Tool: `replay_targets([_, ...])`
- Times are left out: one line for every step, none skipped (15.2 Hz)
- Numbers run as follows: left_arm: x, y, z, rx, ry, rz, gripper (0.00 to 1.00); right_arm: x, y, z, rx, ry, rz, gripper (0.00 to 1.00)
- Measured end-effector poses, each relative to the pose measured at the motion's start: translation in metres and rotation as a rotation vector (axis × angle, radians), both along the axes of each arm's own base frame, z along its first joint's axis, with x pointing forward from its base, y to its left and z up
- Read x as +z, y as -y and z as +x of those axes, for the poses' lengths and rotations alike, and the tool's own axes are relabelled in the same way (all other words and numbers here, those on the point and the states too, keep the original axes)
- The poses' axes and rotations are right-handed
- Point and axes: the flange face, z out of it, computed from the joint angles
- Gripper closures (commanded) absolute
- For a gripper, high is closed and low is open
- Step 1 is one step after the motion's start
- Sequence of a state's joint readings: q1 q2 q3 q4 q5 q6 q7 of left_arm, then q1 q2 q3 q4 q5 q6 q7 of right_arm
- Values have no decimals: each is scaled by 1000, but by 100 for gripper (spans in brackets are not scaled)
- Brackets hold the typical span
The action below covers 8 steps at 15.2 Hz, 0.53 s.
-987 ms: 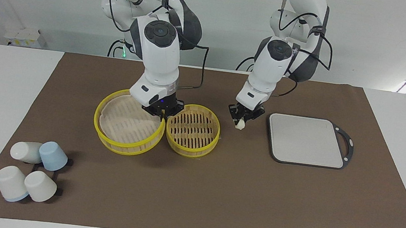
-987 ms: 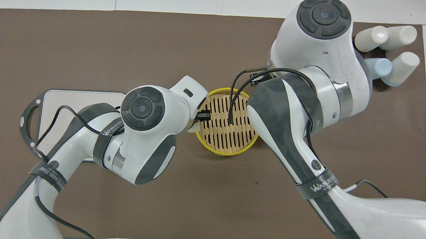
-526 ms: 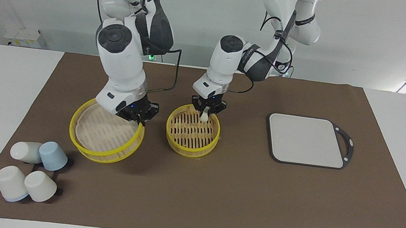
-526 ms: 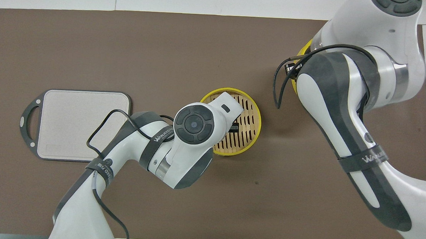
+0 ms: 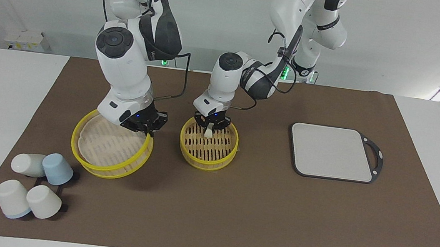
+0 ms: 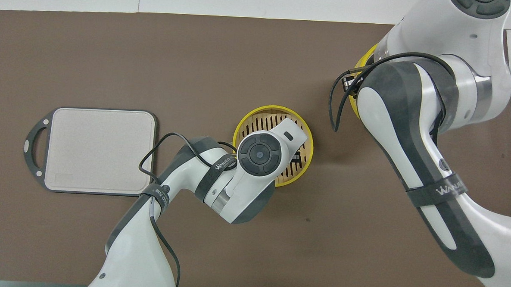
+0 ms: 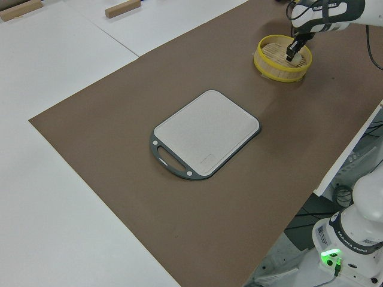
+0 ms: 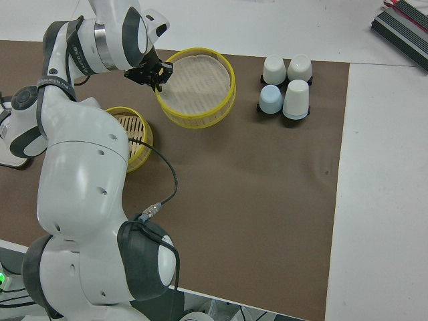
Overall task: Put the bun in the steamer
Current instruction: 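Carry the bun with the left gripper over the open steamer and lower it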
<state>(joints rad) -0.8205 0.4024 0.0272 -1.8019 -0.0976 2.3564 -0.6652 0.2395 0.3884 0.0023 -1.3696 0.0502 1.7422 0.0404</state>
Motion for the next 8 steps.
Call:
replay_targets([1,0,1,10,0,-1,0,0,0,0,0,0,0,100])
replay_targets([1,-1,1,20,0,-2,0,0,0,0,0,0,0,100])
replay_targets([1,0,2,27,-1,-3,0,0,0,0,0,0,0,100])
replay_targets([2,-1,2,31,-1,-4,0,0,0,0,0,0,0,100])
replay_targets([3,-1,3,37,-1,-4,0,0,0,0,0,0,0,100])
replay_targets([7,-3,4,43,1,-6,0,0,0,0,0,0,0,100])
replay_targets([13,-6,6,50,1,-6,0,0,0,0,0,0,0,100])
replay_targets([23,-14,11,63,-1,-4,0,0,0,0,0,0,0,100])
